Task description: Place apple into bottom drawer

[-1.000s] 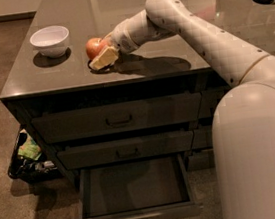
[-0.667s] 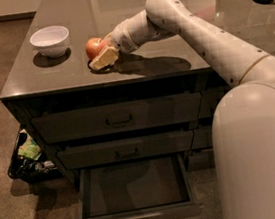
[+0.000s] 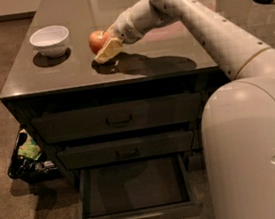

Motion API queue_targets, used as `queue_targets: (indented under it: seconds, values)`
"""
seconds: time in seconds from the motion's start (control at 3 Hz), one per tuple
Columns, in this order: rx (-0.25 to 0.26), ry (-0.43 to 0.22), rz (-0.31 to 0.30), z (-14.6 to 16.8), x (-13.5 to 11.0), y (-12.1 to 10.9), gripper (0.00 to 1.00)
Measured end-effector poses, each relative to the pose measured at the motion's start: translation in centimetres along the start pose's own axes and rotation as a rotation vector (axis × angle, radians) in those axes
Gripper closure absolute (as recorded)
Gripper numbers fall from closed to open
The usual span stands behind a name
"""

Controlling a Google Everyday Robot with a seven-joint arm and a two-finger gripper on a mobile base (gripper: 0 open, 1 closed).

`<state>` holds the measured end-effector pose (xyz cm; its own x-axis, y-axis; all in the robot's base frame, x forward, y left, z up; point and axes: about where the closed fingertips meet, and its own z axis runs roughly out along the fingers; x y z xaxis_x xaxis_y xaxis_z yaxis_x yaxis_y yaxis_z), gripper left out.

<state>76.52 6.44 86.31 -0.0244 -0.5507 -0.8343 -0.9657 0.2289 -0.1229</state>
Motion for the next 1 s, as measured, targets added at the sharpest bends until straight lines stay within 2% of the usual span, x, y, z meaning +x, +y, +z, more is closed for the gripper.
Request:
queue_targets:
  seconds: [0.33, 0.67, 1.0]
  values:
    - [-0.02, 0.041, -0.036, -2.6, -0.7, 0.0, 1.0]
    - [-0.018, 0.095, -0.078, -7.3, -1.4, 0.1, 1.0]
    - [-0.008, 0.123, -0.089, -10.4, -1.1, 0.5, 1.0]
